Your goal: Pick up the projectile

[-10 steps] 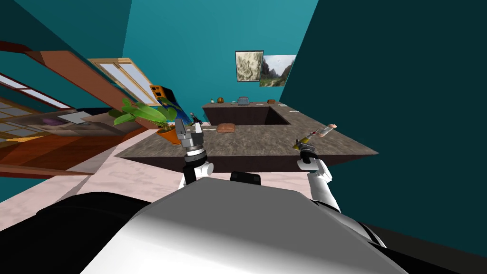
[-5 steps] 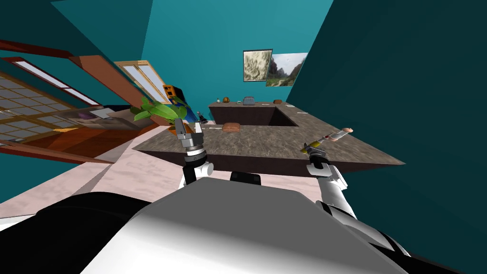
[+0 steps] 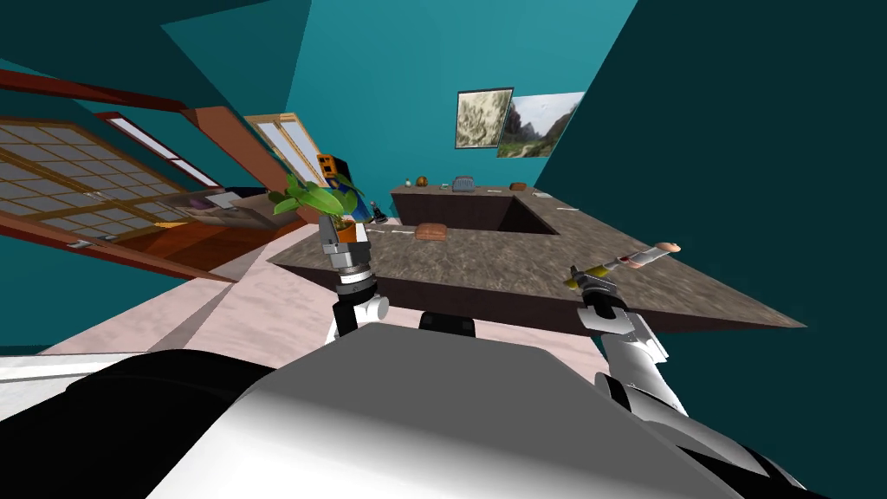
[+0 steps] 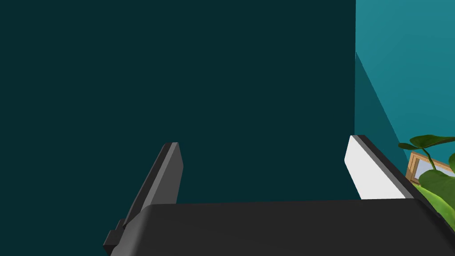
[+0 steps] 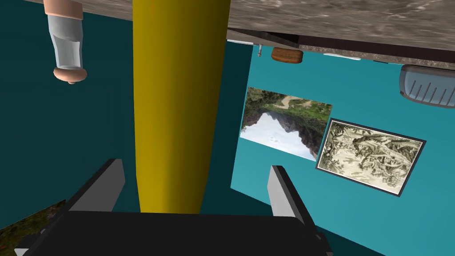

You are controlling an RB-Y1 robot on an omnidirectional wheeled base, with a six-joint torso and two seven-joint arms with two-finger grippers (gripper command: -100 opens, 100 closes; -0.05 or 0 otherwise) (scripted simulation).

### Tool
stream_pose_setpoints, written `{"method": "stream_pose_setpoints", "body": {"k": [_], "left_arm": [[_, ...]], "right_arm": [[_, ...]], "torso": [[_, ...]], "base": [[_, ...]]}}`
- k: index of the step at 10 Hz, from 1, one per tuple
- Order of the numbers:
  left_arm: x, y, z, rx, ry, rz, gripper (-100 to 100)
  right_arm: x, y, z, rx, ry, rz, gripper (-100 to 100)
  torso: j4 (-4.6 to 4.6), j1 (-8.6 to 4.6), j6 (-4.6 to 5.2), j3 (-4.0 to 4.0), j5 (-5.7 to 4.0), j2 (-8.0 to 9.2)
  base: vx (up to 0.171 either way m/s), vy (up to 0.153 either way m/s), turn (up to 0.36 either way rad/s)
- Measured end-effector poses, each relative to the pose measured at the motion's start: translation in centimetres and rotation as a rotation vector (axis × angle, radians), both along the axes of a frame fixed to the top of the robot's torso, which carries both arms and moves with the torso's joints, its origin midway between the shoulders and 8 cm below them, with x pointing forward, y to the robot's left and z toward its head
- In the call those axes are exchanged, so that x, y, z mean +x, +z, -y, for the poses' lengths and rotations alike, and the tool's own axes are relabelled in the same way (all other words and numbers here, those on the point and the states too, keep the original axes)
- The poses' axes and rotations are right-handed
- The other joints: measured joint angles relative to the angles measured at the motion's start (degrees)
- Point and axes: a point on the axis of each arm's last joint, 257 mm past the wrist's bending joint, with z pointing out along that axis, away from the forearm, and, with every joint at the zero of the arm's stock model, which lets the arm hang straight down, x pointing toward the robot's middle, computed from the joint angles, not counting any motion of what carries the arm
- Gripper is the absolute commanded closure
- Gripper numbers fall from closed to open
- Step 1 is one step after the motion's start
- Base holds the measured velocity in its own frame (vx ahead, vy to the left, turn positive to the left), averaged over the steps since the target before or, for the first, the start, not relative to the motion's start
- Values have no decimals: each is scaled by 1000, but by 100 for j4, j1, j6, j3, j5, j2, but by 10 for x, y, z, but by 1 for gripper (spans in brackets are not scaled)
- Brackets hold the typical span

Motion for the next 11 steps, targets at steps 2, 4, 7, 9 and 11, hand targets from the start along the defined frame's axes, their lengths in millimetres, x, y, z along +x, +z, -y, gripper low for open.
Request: {"method": "stream_pose_setpoints", "body": {"k": [2, 4, 7, 9, 11], "left_arm": [[0, 0, 0, 0, 0, 0, 0], [0, 0, 0, 0, 0, 0, 0], [0, 0, 0, 0, 0, 0, 0], [0, 0, 0, 0, 0, 0, 0], [0, 0, 0, 0, 0, 0, 0]], "right_arm": [[-5, -7, 8, 9, -13, -6, -100], [-19, -2, 32, 6, -39, 0, -100], [-55, 14, 76, -11, -95, 31, -100], [-77, 13, 100, -3, -133, 36, -100], [-78, 14, 100, -6, -131, 40, 100]], "torso": [[0, -18, -2, 1, -5, 3], [0, -4, -1, 1, -2, 1], [-1, 7, 0, -2, 2, -3], [2, -26, 0, 5, -5, 8], [1, -25, 8, 4, -5, 7]], "base": [[-2, 28, 88], [9, 55, 151], [20, 64, 96], [-10, -13, 38], [0, 0, 0]]}}
